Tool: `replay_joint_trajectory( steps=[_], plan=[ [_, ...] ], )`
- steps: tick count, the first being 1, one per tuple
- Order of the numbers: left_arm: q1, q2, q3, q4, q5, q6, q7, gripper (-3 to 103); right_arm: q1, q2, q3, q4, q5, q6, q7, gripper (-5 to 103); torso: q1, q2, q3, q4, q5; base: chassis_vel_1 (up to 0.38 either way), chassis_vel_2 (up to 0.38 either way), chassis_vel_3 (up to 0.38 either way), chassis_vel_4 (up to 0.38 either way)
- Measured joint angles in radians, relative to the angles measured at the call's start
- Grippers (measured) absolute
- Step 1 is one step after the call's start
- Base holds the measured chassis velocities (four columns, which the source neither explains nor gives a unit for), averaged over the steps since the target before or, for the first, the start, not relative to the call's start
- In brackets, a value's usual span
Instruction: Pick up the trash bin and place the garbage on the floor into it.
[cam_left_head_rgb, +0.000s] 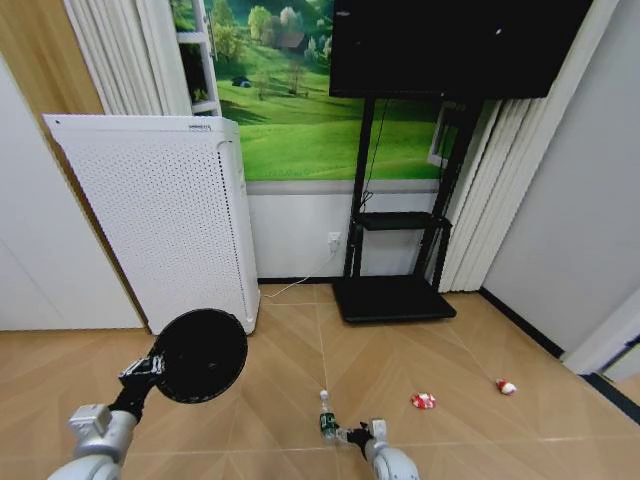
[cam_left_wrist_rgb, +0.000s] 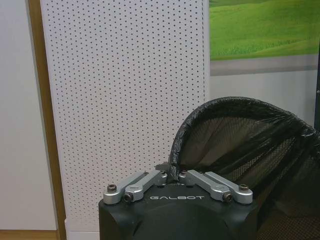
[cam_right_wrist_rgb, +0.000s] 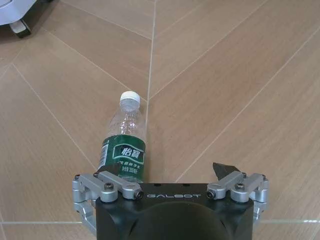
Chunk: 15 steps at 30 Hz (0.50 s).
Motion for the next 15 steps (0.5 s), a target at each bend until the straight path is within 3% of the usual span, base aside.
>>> replay_joint_trajectory(
  steps=[15],
  plan=[
    [0.004,-0.004,0.021,-0.016,0.019,0.013,-0.003,3,0.017,0.048,0.001,-0.039,0.041,0.019,0.044,100,0.0,0.0,0.0,0.0,0.0,0.0,0.0,0.0,0.0]
  ],
)
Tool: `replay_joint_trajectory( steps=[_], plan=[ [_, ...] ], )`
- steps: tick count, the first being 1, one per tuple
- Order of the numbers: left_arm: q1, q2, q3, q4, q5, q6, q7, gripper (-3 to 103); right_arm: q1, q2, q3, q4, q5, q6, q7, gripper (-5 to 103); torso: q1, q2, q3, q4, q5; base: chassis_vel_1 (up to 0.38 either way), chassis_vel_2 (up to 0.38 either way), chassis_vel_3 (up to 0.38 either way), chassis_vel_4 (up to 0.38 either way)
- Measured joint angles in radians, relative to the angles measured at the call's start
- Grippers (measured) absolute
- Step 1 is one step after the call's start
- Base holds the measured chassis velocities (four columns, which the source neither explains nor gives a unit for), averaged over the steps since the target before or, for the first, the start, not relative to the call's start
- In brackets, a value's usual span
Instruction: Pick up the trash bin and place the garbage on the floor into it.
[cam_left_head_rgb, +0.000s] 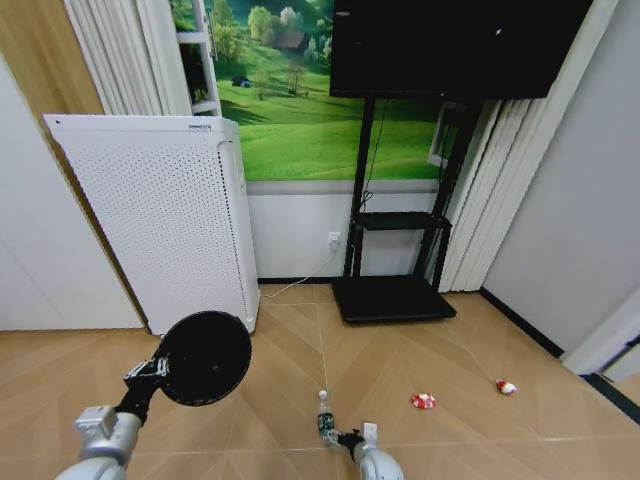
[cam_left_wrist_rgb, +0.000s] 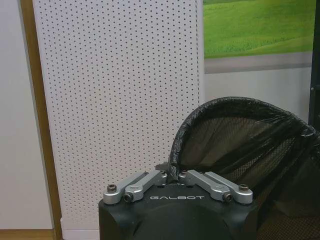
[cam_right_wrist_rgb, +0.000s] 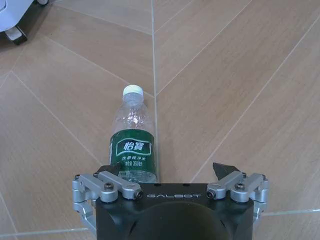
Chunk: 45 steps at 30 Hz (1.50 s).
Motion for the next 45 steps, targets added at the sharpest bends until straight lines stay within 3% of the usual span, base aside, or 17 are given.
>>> replay_joint_trajectory(
  steps=[13,31,45],
  plan=[
    [-0.002,0.0,0.021,0.0,0.023,0.009,-0.002,3,-0.023,-0.013,-0.014,0.071,0.047,-0.008,-0.001,100,0.0,0.0,0.0,-0.0001,-0.0001,0.0,0.0,0.0,0.0],
    [-0.002,-0.005,0.014,0.005,0.02,0.011,-0.005,3,0.051,0.044,-0.019,-0.099,-0.04,0.034,-0.004,100,0.0,0.0,0.0,0.0,0.0,0.0,0.0,0.0,0.0],
    [0.006,-0.007,-0.004,0.003,0.01,-0.001,0.003,3,0.072,0.046,-0.008,-0.161,-0.081,0.065,-0.004,100,0.0,0.0,0.0,0.0,0.0,0.0,0.0,0.0,0.0]
  ],
)
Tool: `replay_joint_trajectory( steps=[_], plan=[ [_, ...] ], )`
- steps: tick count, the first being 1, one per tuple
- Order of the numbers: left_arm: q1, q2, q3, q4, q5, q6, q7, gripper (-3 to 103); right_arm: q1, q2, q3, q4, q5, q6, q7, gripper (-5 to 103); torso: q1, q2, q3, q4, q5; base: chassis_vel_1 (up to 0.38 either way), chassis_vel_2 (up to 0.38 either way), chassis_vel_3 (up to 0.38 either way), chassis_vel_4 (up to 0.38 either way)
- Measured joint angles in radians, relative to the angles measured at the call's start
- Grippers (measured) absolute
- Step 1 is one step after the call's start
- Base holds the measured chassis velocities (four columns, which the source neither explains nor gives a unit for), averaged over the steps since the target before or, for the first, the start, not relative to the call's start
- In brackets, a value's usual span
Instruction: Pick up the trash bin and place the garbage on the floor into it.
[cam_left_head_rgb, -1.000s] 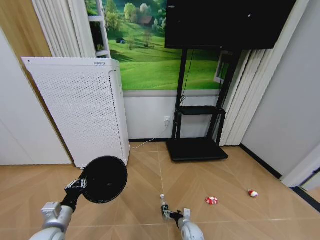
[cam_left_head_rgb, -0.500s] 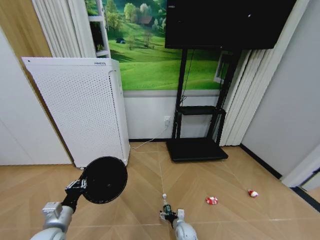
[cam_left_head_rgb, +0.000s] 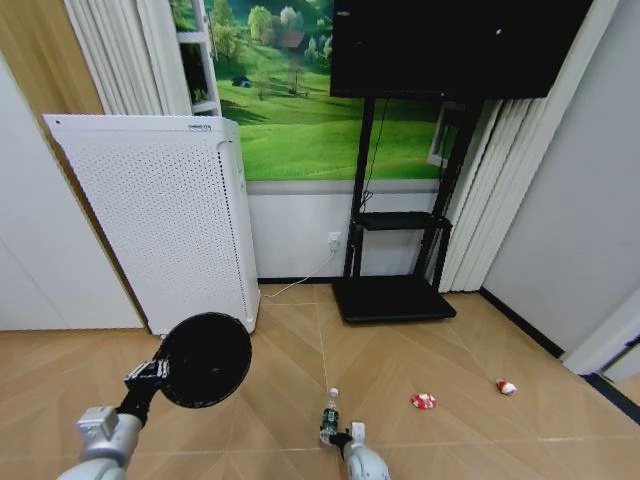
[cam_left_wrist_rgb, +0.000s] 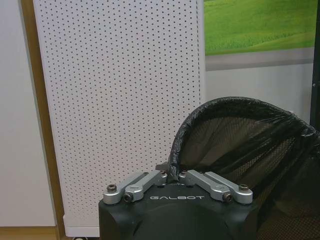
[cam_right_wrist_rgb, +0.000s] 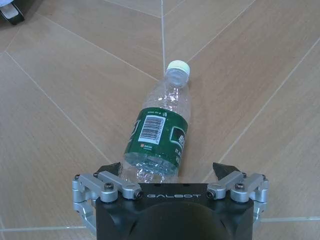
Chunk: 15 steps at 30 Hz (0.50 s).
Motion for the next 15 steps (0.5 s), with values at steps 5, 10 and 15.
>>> replay_joint_trajectory(
  steps=[5,10,15],
  plan=[
    [-0.004,0.002,0.002,0.0,0.0,0.0,0.0,3,0.004,0.0,0.0,-0.012,-0.007,0.007,-0.001,100,0.0,0.0,0.0,-0.0001,0.0,0.0,0.0,0.0,0.0],
    [-0.003,0.002,0.003,-0.003,0.0,0.0,0.0,3,0.017,0.0,0.001,-0.038,-0.021,0.03,-0.001,98,0.0,0.0,0.0,-0.0001,-0.0001,0.0,0.0,0.0,0.0],
    [0.003,0.001,0.003,-0.008,0.001,0.0,0.0,3,0.026,-0.001,0.002,-0.058,-0.031,0.051,0.0,78,0.0,0.0,0.0,-0.0002,-0.0003,0.0,0.0,0.0,0.0]
  ],
)
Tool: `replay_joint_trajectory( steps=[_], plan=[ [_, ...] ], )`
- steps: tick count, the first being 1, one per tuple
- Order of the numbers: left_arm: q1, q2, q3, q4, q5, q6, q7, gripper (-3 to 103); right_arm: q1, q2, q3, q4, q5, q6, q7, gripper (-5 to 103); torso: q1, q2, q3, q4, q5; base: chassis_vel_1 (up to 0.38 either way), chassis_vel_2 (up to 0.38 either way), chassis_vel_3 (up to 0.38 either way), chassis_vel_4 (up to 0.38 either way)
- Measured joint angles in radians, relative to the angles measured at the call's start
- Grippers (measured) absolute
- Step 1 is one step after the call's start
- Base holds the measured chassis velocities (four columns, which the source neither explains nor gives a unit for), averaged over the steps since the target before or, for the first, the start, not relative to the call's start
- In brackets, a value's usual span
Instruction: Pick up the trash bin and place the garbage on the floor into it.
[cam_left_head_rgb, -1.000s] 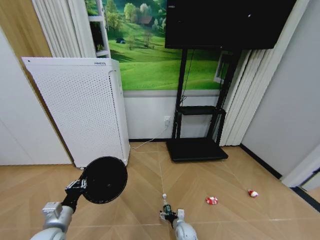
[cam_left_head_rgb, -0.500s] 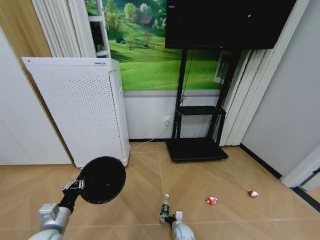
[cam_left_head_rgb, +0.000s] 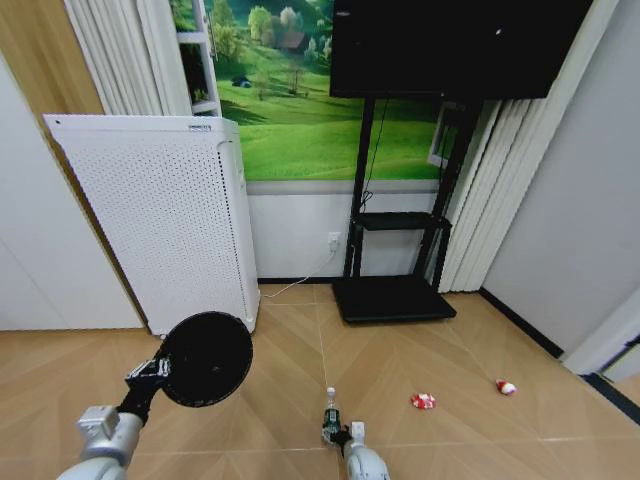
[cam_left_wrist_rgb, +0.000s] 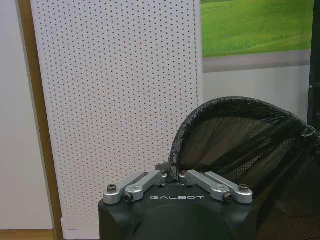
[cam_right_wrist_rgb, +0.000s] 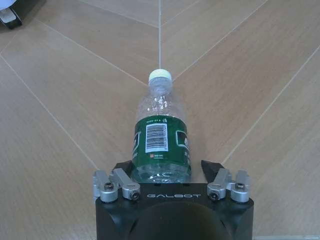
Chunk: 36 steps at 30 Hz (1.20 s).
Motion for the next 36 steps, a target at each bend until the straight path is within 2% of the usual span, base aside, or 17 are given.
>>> replay_joint_trajectory(
  steps=[1,2,5,6,9,12,14,15,17,21,24,30,32,33,35,36],
  plan=[
    [0.001,0.0,0.0,0.0,0.0,0.0,0.0,3,0.001,0.0,0.0,-0.004,-0.001,0.006,0.0,72,0.0,0.0,0.0,0.0,-0.0001,0.0,0.0,0.0,0.0],
    [0.001,0.0,0.0,0.0,0.0,0.0,0.0,3,0.001,0.0,0.0,-0.004,-0.001,0.006,0.0,72,0.0,0.0,0.0,0.0,-0.0001,0.0,0.0,0.0,0.0],
    [0.001,0.004,0.0,-0.001,0.0,0.0,0.0,3,0.003,0.0,0.001,-0.014,-0.008,0.021,-0.001,56,0.0,0.0,0.0,0.0001,0.0001,0.0,0.0,0.0,0.0],
    [0.001,0.004,0.0,-0.001,0.0,0.0,0.0,3,0.003,0.0,0.001,-0.014,-0.008,0.021,-0.001,56,0.0,0.0,0.0,0.0001,0.0001,0.0,0.0,0.0,0.0],
    [0.0,0.007,0.0,-0.001,0.0,0.0,0.0,3,0.004,0.0,0.004,-0.018,-0.008,0.028,-0.001,45,0.0,0.0,0.0,0.0003,0.0003,0.0,0.0,0.0,0.0],
    [0.0,0.007,0.001,-0.001,0.0,0.0,0.0,3,0.004,0.0,0.004,-0.018,-0.008,0.03,-0.002,41,0.0,0.0,0.0,0.0004,0.0005,0.0,0.0,0.0,0.0],
    [-0.005,0.007,0.006,0.001,0.001,0.001,-0.001,3,-0.002,0.0,0.007,-0.007,-0.016,0.038,0.002,32,0.0,0.0,0.0,0.0006,0.0009,0.0,0.0,0.0,0.0],
    [-0.005,0.007,0.006,0.001,0.001,0.001,-0.001,3,-0.002,0.0,0.007,-0.007,-0.016,0.038,0.002,32,0.0,0.0,0.0,0.0006,0.0009,0.0,0.0,0.0,0.0],
    [-0.017,0.009,0.014,0.016,0.002,0.005,-0.004,3,-0.026,-0.021,0.026,0.052,-0.012,0.04,0.019,27,0.0,0.0,0.001,0.0003,0.0011,0.0,0.0,0.0,0.0],
    [-0.032,0.012,0.025,0.025,0.002,0.012,-0.007,3,-0.048,-0.068,0.05,0.143,0.027,0.033,0.029,27,0.0,0.0,0.0,0.0001,0.0008,0.0,0.0,0.0,0.0],
    [-0.062,0.021,0.044,0.051,-0.01,0.026,-0.009,3,-0.075,-0.151,0.1,0.299,0.136,-0.009,0.044,27,0.0,0.0,0.0,-0.0001,0.0008,0.0,0.0,0.0,0.0],
    [-0.116,0.042,0.058,0.143,-0.046,0.032,-0.009,3,-0.073,-0.199,0.146,0.412,0.231,-0.043,0.045,27,0.0,0.0,0.0,0.0007,0.0006,0.0,0.0,0.0,0.0],
    [-0.185,0.08,0.098,0.233,-0.086,0.038,-0.001,3,-0.076,-0.213,0.168,0.485,0.264,-0.049,0.044,27,0.0,0.0,0.0,0.0004,0.0006,0.0,0.0,0.0,0.0],
    [-0.185,0.08,0.098,0.233,-0.086,0.038,-0.001,3,-0.076,-0.213,0.168,0.485,0.264,-0.049,0.044,27,0.0,0.0,0.0,0.0004,0.0006,0.0,0.0,0.0,0.0],
    [-0.271,0.104,0.147,0.329,-0.106,0.038,0.008,3,-0.082,-0.22,0.17,0.562,0.289,-0.061,0.04,27,0.0,0.0,0.0,-0.0002,0.0002,0.0,0.0,0.0,0.0],
    [-0.402,0.103,0.228,0.462,-0.127,0.038,0.015,3,-0.081,-0.224,0.152,0.671,0.317,-0.089,0.025,27,0.0,0.0,0.0,0.0004,0.0008,0.0,0.0,0.0,0.0]
  ],
)
